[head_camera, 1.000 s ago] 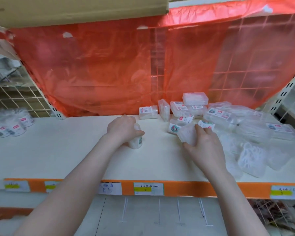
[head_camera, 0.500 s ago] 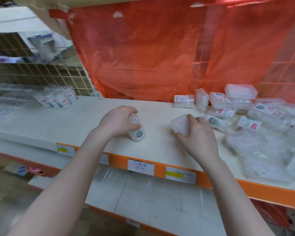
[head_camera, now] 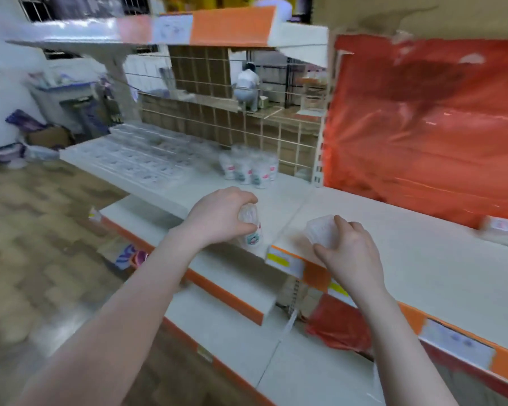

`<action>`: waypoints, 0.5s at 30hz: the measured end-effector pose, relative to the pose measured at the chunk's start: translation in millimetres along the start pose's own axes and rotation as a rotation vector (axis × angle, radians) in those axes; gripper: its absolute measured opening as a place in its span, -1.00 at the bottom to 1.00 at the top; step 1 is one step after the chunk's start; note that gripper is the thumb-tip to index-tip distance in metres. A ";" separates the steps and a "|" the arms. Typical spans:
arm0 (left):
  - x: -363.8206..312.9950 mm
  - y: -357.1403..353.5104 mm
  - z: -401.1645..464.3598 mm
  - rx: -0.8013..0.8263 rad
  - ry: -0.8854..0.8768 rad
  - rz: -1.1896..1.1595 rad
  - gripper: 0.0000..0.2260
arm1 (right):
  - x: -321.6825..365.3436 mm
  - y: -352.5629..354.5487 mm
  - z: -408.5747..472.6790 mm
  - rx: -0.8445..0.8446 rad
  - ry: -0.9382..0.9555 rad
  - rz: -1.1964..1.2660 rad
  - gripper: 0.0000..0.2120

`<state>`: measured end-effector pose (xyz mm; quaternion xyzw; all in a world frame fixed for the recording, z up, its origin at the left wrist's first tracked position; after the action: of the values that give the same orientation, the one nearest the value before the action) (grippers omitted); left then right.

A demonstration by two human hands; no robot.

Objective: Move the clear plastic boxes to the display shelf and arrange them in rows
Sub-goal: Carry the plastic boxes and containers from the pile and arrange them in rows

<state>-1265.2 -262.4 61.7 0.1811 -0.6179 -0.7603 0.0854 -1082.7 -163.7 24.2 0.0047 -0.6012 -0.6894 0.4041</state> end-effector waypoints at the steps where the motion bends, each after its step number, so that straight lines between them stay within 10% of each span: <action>1: 18.6 4.5 -1.6 0.001 0.005 0.000 -0.52 | 15.5 -9.1 2.7 0.004 0.002 0.008 -0.61; 15: 144.5 -1.6 67.3 0.108 -0.110 -0.009 -0.49 | 108.5 -87.3 77.6 0.010 -0.033 0.000 -0.62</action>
<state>-1423.6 -252.1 47.0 0.1460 -0.6611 -0.7350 0.0380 -1242.1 -165.0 25.1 -0.0045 -0.6112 -0.6863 0.3942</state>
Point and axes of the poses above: each hand's wrist, its own z-axis towards the middle knuckle, its own y-axis out of the back of the hand, x = y × z, the point moved 10 cm from there along z, towards the middle knuckle, and after that the axes turned 1 degree about -x, right-handed, at the moved point
